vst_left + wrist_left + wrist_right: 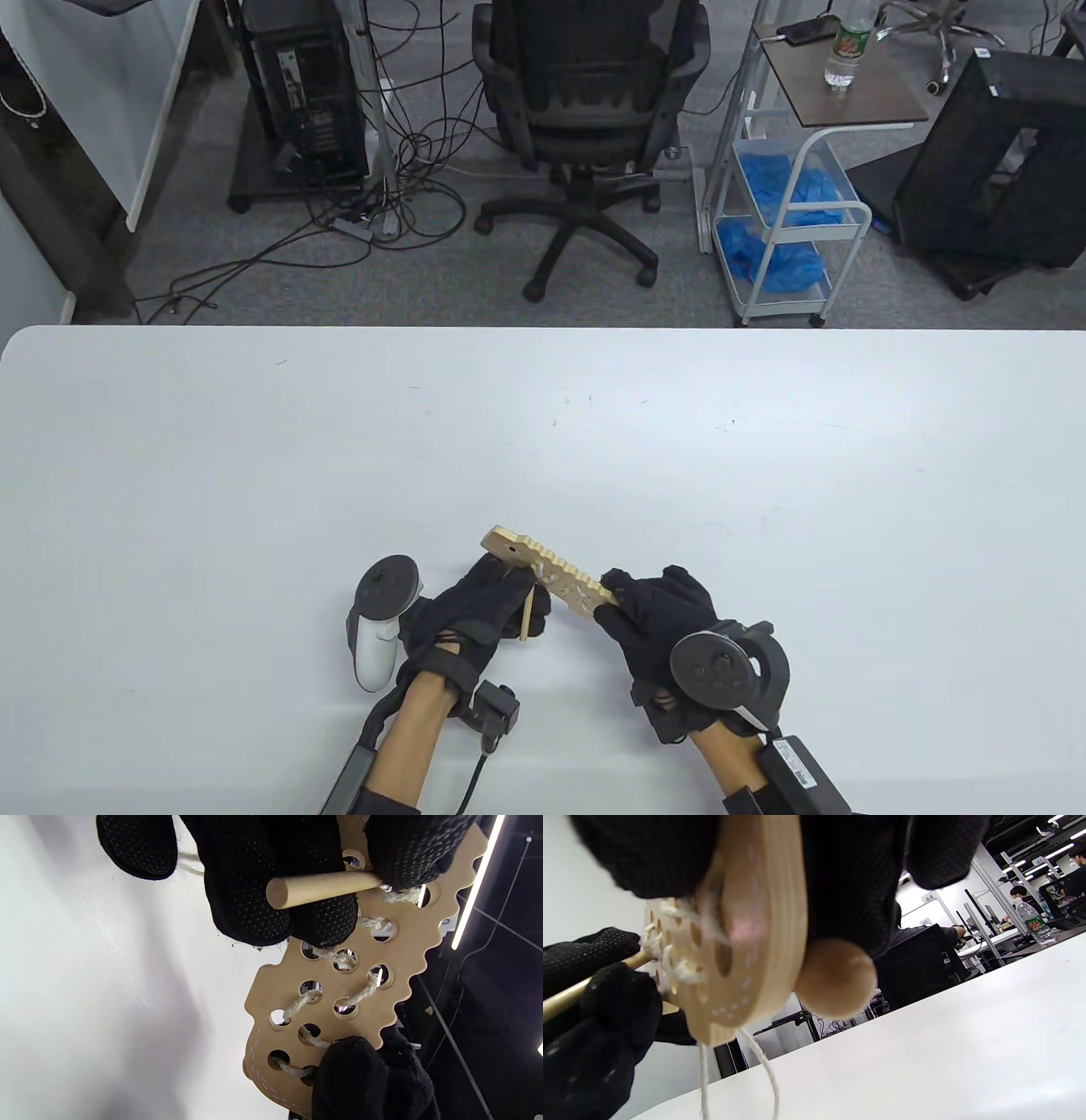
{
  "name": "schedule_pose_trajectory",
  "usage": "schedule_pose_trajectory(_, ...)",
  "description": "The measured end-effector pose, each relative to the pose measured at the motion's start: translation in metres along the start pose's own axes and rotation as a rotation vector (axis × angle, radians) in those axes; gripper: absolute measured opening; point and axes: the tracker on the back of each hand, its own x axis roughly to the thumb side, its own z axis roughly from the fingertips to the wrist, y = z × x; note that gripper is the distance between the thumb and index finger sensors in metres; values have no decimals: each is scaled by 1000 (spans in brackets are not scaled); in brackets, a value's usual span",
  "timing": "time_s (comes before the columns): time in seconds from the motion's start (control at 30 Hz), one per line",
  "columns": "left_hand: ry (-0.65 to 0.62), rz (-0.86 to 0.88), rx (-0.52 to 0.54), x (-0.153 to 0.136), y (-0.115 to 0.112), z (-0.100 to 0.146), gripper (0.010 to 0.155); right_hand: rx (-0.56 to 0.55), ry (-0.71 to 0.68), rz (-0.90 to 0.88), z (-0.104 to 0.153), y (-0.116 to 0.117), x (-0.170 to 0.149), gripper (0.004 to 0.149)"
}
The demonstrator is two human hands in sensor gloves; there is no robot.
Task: Remove rope from all holes on crocodile lacing toy
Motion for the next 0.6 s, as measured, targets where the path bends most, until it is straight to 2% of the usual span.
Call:
schedule_pose_trajectory(0.33, -28, -14, -12, 2, -1, -1, 76, -6, 182, -116, -1, 0, -21, 46)
schedule_pose_trajectory(0.6, -74, -12, 32, 5, 7, 0, 69, 2, 351, -232, -1, 0, -43, 46)
